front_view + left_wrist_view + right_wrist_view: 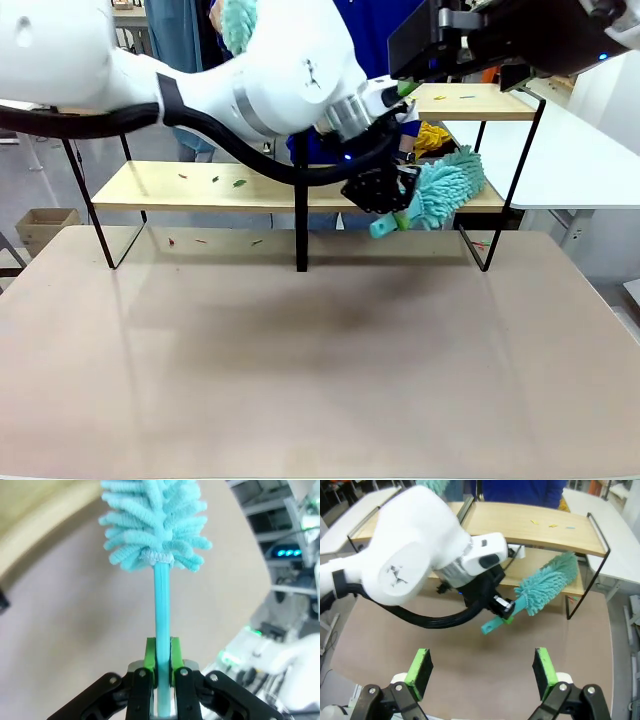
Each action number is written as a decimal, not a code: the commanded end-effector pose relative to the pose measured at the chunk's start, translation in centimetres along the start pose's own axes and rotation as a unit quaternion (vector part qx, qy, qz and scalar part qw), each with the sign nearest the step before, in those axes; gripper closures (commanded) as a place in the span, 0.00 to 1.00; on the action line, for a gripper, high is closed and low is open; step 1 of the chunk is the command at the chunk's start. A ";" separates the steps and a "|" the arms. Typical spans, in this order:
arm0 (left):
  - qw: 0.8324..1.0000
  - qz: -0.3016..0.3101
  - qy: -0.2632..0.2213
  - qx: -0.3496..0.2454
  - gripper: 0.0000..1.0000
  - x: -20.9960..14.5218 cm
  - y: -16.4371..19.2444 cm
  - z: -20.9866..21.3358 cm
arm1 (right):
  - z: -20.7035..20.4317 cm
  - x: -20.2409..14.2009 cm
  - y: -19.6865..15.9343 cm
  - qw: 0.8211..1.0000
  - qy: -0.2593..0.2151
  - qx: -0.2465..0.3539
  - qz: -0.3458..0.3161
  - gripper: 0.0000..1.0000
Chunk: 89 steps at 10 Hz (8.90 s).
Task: Clean the shelves.
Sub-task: Clean a randomly selected level of the Shelf with the Duster, then clean another randomly selected level of the Shelf with the Duster.
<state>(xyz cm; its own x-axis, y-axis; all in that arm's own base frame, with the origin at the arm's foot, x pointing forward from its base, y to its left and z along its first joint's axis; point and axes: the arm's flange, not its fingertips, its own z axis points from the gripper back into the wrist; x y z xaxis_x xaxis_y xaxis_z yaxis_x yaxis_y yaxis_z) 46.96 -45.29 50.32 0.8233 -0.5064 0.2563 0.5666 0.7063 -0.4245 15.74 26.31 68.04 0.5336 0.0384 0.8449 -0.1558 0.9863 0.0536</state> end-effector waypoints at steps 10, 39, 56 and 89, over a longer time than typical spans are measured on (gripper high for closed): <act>0.969 -0.209 0.048 -0.119 0.87 -15.1 3.5 9.0 | 0.0 0.2 -0.1 1.000 0.000 0.002 -0.005 0.00; 0.840 0.185 -0.500 -0.102 0.87 -44.8 24.9 39.8 | 0.0 0.2 -0.1 1.000 0.000 0.002 -0.005 0.00; 0.856 0.215 -0.456 -0.111 0.87 -48.1 27.1 42.2 | 0.0 0.2 -0.1 1.000 0.000 0.002 -0.005 0.00; 0.977 0.163 -0.095 0.099 0.87 -19.9 15.6 15.1 | 0.0 0.2 -0.1 1.000 0.000 0.002 -0.005 0.00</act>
<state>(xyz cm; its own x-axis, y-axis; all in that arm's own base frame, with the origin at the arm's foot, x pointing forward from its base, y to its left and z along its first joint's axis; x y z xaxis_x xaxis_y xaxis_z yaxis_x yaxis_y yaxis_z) 39.73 -16.36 50.99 0.9359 -0.1768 0.3045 0.2865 0.8852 -0.3666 15.75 26.30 68.02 0.5336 0.0383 0.8449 -0.1549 0.9865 0.0531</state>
